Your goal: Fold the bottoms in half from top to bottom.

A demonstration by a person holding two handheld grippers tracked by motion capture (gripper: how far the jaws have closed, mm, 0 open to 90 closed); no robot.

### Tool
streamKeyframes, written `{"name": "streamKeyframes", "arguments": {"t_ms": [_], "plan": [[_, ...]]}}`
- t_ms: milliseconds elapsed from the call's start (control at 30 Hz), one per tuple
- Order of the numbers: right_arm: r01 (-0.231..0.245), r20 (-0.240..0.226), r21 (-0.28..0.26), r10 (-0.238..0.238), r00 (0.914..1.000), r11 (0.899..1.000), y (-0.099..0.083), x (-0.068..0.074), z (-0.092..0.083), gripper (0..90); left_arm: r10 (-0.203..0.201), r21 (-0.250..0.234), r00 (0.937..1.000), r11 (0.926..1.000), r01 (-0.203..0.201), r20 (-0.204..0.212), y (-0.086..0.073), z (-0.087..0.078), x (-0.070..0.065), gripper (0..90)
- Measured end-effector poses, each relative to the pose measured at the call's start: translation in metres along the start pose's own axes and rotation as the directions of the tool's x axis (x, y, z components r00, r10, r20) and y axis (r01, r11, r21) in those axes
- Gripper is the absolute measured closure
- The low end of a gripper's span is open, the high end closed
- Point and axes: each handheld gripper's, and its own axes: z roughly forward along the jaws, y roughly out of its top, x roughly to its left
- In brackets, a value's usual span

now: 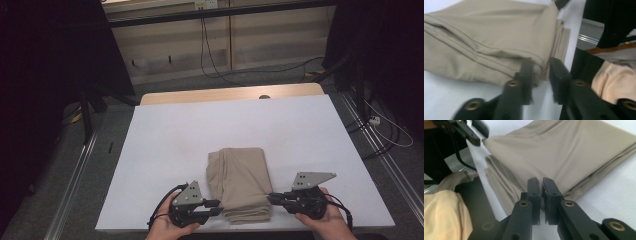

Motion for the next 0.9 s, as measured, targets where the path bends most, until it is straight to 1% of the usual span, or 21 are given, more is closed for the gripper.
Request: {"name": "streamKeyframes", "arguments": {"t_ms": [33,67,100,133,167,233,267,333,400,433,467,533,567,600,633,667,700,767,800,867,900], "plan": [[-0.003,0.001,0.007,0.003,1.0,1.0,-0.001,0.001,0.001,85.5,0.001,-0.004,1.0,1.0,-0.001,-0.004,0.002,0.0,0.001,69.4],[-0.004,0.001,0.013,0.004,1.0,1.0,-0.003,0.002,0.001,85.4,-0.008,-0.024,0.9997,0.9997,0.007,-0.023,0.005,0.0,0.003,67.2],[-0.004,0.008,0.025,0.004,1.0,1.0,-0.004,0.003,0.002,85.7,-0.016,-0.031,0.9993,0.9994,0.015,-0.033,0.006,0.0,0.004,61.3],[-0.001,0.007,0.03,0.001,1.0,1.0,-0.005,0.004,0.002,86.1,-0.024,-0.028,0.9991,0.9994,0.023,-0.035,0.009,0.003,0.005,56.0],[0.005,0.01,0.037,-0.006,0.9999,0.999,-0.005,0.007,0.001,86.1,-0.019,-0.026,0.9994,0.9995,0.018,-0.029,0.01,0.005,0.005,55.4],[0.01,0.012,0.037,-0.01,0.9999,0.999,-0.007,0.01,0.001,86.6,-0.003,-0.008,0.9996,1.0,0.003,-0.028,0.011,0.012,0.004,57.5],[0.014,0.013,0.041,-0.015,0.9998,0.999,-0.009,0.012,0.001,86.7,0.009,0.016,0.9999,0.9998,-0.009,-0.006,0.009,0.016,0.003,62.3],[0.027,0.027,0.065,-0.029,0.9992,0.998,-0.015,0.016,0.004,86.9,0.026,0.066,0.9996,0.9974,-0.027,0.013,0.007,0.021,-0.001,75.8],[0.035,0.036,0.08,-0.038,0.9986,0.996,-0.018,0.018,0.006,87.0,0.039,0.103,0.999,0.9939,-0.041,0.021,0.003,0.025,-0.005,82.9],[0.034,0.033,0.085,-0.037,0.9988,0.996,-0.019,0.019,0.007,87.0,0.034,0.113,0.9991,0.993,-0.036,0.024,0.001,0.026,-0.007,84.0],[0.037,0.033,0.094,-0.041,0.9986,0.995,-0.02,0.02,0.007,86.8,0.042,0.115,0.9989,0.9924,-0.045,0.023,0.0,0.026,-0.008,84.1],[0.047,0.039,0.106,-0.052,0.9979,0.993,-0.021,0.022,0.009,86.0,0.025,0.11,0.9997,0.9936,-0.025,0.007,-0.002,0.025,-0.01,83.9],[0.057,0.045,0.112,-0.062,0.997,0.992,-0.021,0.023,0.009,84.3,0.02,0.107,0.9997,0.994,-0.022,0.014,-0.003,0.025,-0.01,82.8],[0.054,0.047,0.114,-0.06,0.9971,0.992,-0.021,0.023,0.01,81.7,0.019,0.107,0.9996,0.9941,-0.02,0.019,-0.003,0.025,-0.01,80.8],[0.043,0.042,0.109,-0.047,0.998,0.993,-0.02,0.023,0.01,75.8,0.002,0.095,0.9995,0.9955,-0.005,0.032,-0.003,0.024,-0.009,77.4],[0.028,0.037,0.092,-0.032,0.9988,0.995,-0.019,0.023,0.009,71.2,0.003,0.094,0.9997,0.9956,-0.005,0.026,-0.003,0.022,-0.008,72.9],[0.024,0.04,0.08,-0.027,0.9988,0.997,-0.019,0.022,0.008,68.0,-0.001,0.084,1.0,0.9964,0.0,0.006,-0.002,0.02,-0.007,69.1],[0.01,0.052,0.058,-0.013,0.9986,0.998,-0.017,0.02,0.006,56.6,-0.026,0.064,0.9989,0.9976,0.029,-0.038,-0.002,0.016,-0.003,54.8],[-0.007,0.064,0.043,0.004,0.9979,0.999,-0.016,0.018,0.005,54.8,-0.037,0.044,0.9978,0.9982,0.039,-0.056,-0.002,0.012,0.0,49.1],[-0.012,0.093,0.017,0.01,0.9957,1.0,-0.014,0.014,0.003,49.0,-0.064,0.004,0.9928,0.9979,0.065,-0.101,-0.003,0.003,0.009,47.1],[-0.017,0.113,-0.001,0.017,0.9934,1.0,-0.013,0.012,0.001,44.0,-0.079,-0.008,0.9892,0.9969,0.078,-0.123,-0.004,0.001,0.011,41.3]]}}
